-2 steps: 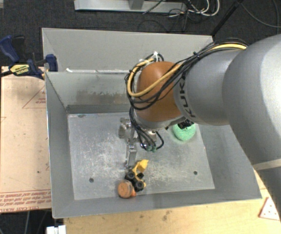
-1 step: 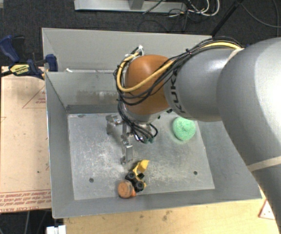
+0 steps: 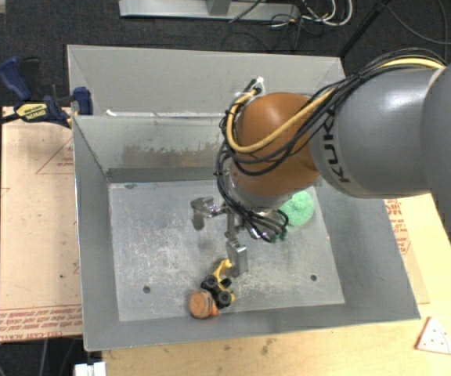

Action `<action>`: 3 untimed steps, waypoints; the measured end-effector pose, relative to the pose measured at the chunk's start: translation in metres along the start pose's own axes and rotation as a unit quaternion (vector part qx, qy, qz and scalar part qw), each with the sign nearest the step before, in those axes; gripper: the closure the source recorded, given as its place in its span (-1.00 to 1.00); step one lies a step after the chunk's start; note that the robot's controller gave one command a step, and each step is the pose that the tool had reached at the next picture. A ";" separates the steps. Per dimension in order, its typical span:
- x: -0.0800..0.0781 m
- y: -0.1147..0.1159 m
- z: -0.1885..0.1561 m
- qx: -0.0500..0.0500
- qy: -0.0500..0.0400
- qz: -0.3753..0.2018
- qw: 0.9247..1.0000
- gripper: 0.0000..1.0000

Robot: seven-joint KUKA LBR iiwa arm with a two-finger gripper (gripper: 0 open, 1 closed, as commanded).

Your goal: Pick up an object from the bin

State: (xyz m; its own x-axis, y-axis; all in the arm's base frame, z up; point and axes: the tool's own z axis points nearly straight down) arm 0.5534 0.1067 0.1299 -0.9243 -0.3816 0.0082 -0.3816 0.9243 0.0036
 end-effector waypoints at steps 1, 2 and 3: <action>0.014 -0.020 -0.014 0.003 -0.010 -0.008 1.000 -1.00; 0.036 -0.018 0.040 0.002 -0.005 -0.081 0.997 -1.00; 0.024 -0.004 0.060 0.002 -0.005 -0.159 0.987 1.00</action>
Offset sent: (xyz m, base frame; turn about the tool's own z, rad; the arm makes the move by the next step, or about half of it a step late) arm -0.0381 -0.0344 -0.0599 -0.2069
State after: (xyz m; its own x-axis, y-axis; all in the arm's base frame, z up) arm 0.5326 0.0938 0.0698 -0.7575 -0.6529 -0.0027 -0.6529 0.7575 0.0013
